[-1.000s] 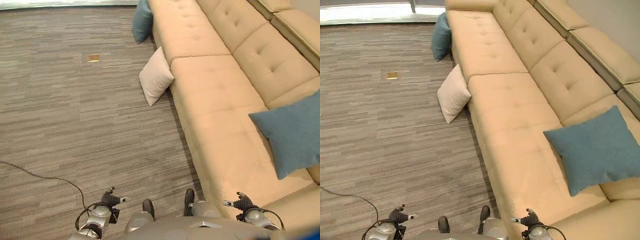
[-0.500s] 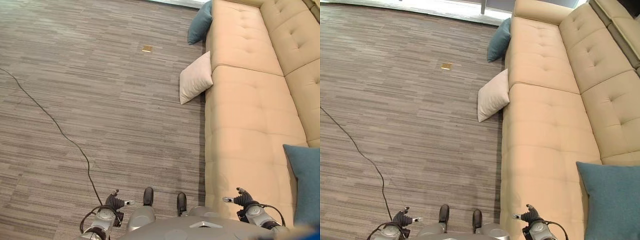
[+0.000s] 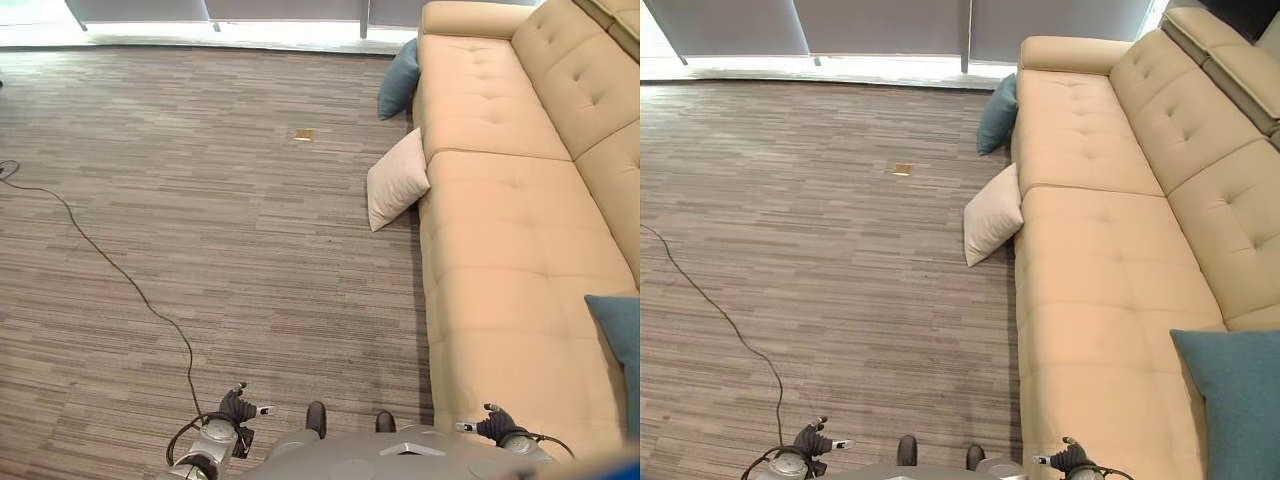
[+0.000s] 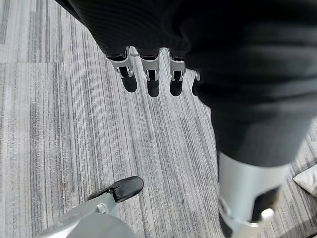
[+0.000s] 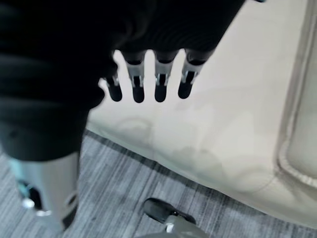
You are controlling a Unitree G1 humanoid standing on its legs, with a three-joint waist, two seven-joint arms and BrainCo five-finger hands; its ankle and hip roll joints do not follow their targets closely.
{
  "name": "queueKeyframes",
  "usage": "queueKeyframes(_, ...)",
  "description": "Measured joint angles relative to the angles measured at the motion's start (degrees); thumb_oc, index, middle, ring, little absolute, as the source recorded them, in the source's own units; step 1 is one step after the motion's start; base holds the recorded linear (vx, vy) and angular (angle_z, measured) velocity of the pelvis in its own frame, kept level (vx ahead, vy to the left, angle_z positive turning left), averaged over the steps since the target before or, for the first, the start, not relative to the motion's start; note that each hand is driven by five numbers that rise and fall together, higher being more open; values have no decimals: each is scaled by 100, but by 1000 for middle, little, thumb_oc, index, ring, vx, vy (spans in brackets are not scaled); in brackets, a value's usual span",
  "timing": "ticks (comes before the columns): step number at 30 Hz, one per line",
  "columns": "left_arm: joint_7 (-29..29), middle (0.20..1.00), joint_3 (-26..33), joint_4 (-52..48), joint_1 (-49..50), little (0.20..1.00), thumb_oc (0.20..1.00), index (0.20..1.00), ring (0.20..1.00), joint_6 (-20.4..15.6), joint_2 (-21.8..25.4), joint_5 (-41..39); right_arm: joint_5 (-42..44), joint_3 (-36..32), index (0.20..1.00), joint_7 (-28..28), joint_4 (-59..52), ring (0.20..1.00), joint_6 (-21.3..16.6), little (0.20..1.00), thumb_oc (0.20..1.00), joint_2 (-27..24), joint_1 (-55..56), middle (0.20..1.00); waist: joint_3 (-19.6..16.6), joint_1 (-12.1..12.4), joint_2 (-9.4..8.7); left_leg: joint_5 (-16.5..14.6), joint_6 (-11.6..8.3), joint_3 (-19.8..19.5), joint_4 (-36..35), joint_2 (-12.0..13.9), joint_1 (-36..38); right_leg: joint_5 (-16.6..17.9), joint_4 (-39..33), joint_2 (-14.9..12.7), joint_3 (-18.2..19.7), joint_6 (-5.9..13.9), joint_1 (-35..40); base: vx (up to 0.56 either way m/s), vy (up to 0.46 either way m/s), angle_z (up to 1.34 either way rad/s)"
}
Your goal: Pick up all the scattered cushions and arrange them neatly on the sofa.
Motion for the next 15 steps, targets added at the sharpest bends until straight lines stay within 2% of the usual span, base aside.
queueKeyframes(2,-1,1000,-43,5,-157,1000,1000,1000,1000,-2,-5,-2,0,30,1000,-10,9,1000,11,1000,1000,-62,-21,1000,149,-21,-71,84,-152,-276,384,-17,-365,-126,146,108,-142,-152,-130,5,-47,97)
queueKeyframes(3,0,1000,-43,-6,-406,1000,1000,1000,1000,-40,-29,-2,0,22,1000,-21,32,1000,31,1000,1000,-85,-28,1000,302,-13,-176,608,-659,-273,469,-218,-683,-163,151,39,-220,-286,-153,73,29,180)
queueKeyframes(4,-1,1000,-40,-8,-488,1000,1000,1000,1000,-43,-41,-8,2,28,1000,-50,25,1000,36,1000,1000,-132,-125,1000,428,107,-349,310,-372,534,648,-219,-694,-62,102,-181,-469,-632,-143,101,38,210)
queueKeyframes(5,3,1000,-4,88,-417,1000,1000,1000,1000,19,-42,-7,1,29,1000,-84,-71,1000,33,1000,1000,-201,-320,1000,488,57,-301,57,-206,1647,928,47,-792,-112,-5,-181,-791,-642,-100,244,98,135)
queueKeyframes(6,6,1000,7,97,-298,1000,1000,1000,1000,24,-29,-7,1,26,1000,-84,-21,1000,59,1000,1000,-216,-454,1000,522,180,-221,15,-249,1641,856,138,-764,-80,14,-132,-815,-552,-182,269,126,71)
queueKeyframes(7,1,1000,99,102,-105,1000,1000,1000,1000,35,-24,-5,-2,10,1000,-85,-32,1000,49,1000,1000,-179,-623,1000,510,185,-187,-35,-152,1508,635,84,-604,-78,19,-108,-731,-437,-193,374,190,-8)
queueKeyframes(9,2,1000,170,128,80,1000,1000,1000,1000,77,-31,-4,-3,-19,1000,-98,-47,1000,3,1000,1000,-153,-660,1000,502,123,-143,27,-39,1421,197,6,-236,-116,45,-68,-710,-372,-91,249,142,-22)
queueKeyframes(10,2,1000,186,219,116,1000,1000,1000,1000,79,-34,0,-4,-23,1000,-103,-30,1000,9,1000,1000,-131,-616,1000,496,112,-127,-40,296,1429,34,14,-54,-188,108,-38,-704,-284,-31,128,91,-6)
queueKeyframes(11,2,1000,213,216,91,1000,1000,1000,1000,91,9,0,-11,-20,1000,-103,-57,1000,13,1000,1000,-76,-564,1000,502,142,-196,-74,387,1437,-51,-80,77,-295,299,-93,-640,-165,-68,218,184,-18)
queueKeyframes(12,3,1000,214,215,48,1000,1000,1000,1000,90,55,0,-33,-15,1000,-99,-111,1000,18,1000,1000,-40,-430,1000,489,132,-256,-134,483,1468,-51,-104,126,-462,689,-191,-523,-66,-216,166,163,-9)
queueKeyframes(13,2,1000,221,216,-120,1000,1000,1000,1000,97,85,-3,-133,-4,1000,-94,-167,1000,36,1000,1000,-43,-400,1000,497,124,-239,-241,588,1446,-49,-166,137,-673,1525,-298,-366,173,-601,251,222,-6)
queueKeyframes(14,2,1000,216,202,-345,1000,1000,1000,1000,94,199,-4,-222,185,1000,-66,-205,1000,69,1000,1000,-26,-487,1000,520,90,-259,-443,827,1449,-8,-291,287,-676,4085,-541,17,555,-1789,572,177,13)
queueKeyframes(15,7,1000,157,-55,-422,1000,1000,1000,1000,78,307,-8,-223,256,1000,-62,-395,1000,66,1000,1000,4,-480,1000,559,67,-369,-732,1064,1427,-8,-584,524,-560,5329,-743,378,784,-2653,502,109,-14)
